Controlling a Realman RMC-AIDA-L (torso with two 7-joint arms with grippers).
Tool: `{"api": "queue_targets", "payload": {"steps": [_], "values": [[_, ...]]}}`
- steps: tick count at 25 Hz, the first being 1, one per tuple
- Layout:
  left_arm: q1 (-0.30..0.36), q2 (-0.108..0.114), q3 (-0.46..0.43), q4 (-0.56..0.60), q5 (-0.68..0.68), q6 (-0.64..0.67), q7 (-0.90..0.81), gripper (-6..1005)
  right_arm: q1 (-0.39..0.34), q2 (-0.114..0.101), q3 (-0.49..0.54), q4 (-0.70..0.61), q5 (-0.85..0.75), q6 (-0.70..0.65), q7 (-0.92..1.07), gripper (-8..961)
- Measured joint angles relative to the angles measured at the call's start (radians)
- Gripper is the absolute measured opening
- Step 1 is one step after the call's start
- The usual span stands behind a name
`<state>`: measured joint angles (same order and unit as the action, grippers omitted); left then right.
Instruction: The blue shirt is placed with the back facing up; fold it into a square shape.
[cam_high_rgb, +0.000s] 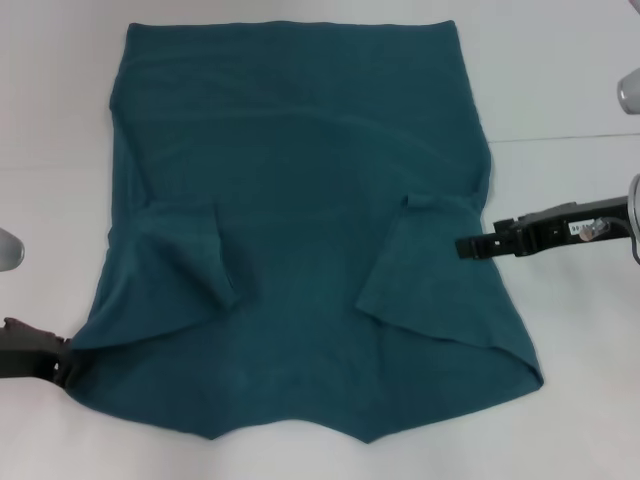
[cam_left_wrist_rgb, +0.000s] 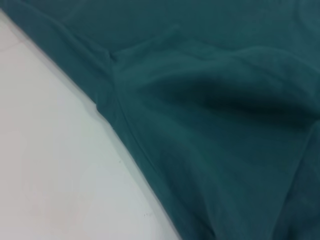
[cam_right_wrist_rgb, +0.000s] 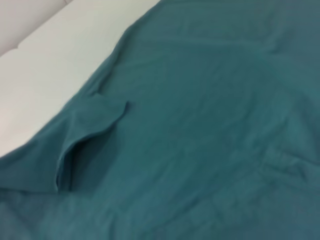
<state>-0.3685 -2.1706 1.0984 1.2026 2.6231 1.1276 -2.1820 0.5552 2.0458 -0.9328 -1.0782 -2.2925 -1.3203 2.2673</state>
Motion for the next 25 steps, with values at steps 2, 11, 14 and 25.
{"api": "queue_targets", "payload": {"steps": [2, 11, 14, 25], "values": [[0.001, 0.000, 0.000, 0.000, 0.000, -0.001, -0.001, 267, 0.000, 0.001, 0.001, -0.008, -0.033, -0.007, 0.023, 806], [0.002, 0.000, 0.013, -0.001, -0.007, 0.010, -0.001, 15, 0.006, 0.010, -0.002, -0.154, -0.244, -0.189, 0.220, 789], [0.002, 0.000, 0.014, -0.001, -0.008, 0.014, -0.001, 14, 0.014, 0.011, 0.000, -0.188, -0.318, -0.282, 0.296, 782], [0.000, 0.000, 0.014, -0.005, -0.010, 0.027, -0.001, 14, 0.013, 0.046, -0.088, -0.181, -0.466, -0.406, 0.351, 755]]}}
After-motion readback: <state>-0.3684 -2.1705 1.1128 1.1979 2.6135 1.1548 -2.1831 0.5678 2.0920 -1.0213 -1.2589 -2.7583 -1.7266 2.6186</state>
